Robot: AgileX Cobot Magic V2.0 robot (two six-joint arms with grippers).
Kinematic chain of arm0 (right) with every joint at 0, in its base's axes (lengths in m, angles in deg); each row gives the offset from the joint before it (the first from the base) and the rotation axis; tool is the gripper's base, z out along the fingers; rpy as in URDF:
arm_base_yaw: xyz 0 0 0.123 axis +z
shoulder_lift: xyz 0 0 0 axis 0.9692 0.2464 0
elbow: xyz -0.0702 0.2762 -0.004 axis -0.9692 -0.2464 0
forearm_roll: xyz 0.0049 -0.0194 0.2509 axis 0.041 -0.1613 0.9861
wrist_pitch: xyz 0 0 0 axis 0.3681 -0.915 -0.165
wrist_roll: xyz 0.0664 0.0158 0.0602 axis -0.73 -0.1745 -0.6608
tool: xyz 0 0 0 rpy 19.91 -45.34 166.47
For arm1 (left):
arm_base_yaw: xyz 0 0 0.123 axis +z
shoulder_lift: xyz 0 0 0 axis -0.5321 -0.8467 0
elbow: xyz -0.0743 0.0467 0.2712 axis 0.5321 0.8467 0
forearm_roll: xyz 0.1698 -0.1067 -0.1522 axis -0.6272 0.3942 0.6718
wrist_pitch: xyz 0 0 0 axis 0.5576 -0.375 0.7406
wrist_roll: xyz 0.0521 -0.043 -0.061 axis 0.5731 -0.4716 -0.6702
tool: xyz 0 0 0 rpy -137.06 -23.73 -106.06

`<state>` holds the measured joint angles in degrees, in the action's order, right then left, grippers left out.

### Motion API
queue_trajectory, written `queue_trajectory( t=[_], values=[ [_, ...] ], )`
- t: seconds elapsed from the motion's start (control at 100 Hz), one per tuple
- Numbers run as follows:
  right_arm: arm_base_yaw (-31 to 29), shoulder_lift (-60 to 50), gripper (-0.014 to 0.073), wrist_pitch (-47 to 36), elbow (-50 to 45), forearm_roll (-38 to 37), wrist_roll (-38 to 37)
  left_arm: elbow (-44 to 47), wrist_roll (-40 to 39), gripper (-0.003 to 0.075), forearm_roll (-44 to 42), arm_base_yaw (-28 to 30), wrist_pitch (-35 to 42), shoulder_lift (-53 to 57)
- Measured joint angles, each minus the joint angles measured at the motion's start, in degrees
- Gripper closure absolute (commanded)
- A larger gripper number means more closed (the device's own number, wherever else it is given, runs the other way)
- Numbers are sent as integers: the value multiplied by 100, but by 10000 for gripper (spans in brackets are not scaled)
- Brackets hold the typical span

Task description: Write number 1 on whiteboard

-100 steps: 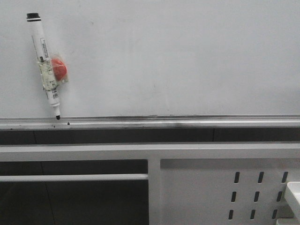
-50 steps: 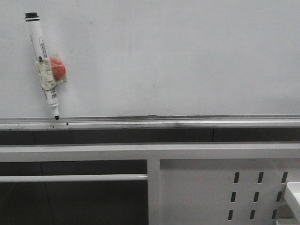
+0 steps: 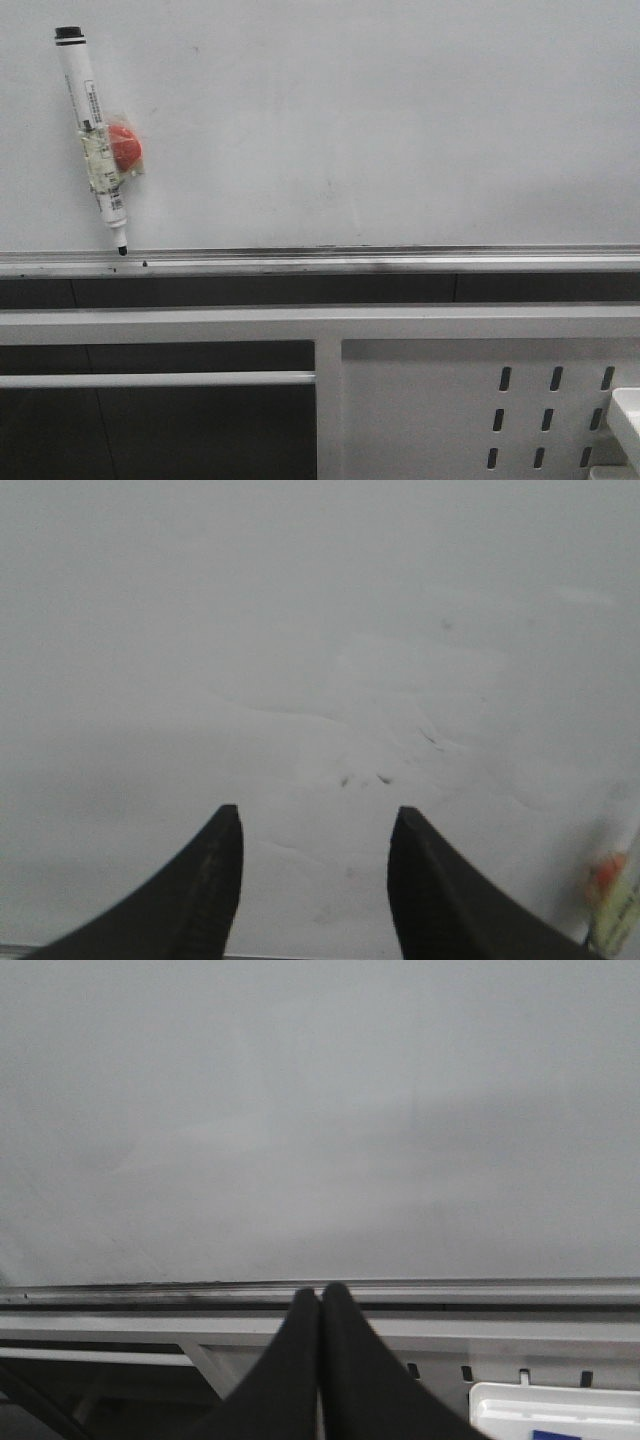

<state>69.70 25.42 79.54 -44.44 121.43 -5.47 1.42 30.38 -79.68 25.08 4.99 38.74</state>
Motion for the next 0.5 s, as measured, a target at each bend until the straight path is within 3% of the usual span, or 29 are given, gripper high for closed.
queue_trajectory(
  t=[0.17, 0.33, 0.5],
  values=[
    [0, 1177, 663, -64, 644, 56, 672, 0, 0, 310, -542, -1151, 200, -761],
    [194, 1906, 663, -62, 1106, 59, 827, 0, 0, 309, -594, -2196, 873, -1350],
    [1116, 2179, 663, -234, 1187, 59, 1053, 10, 0, 309, -561, -2479, 1454, -2249]
  ],
)
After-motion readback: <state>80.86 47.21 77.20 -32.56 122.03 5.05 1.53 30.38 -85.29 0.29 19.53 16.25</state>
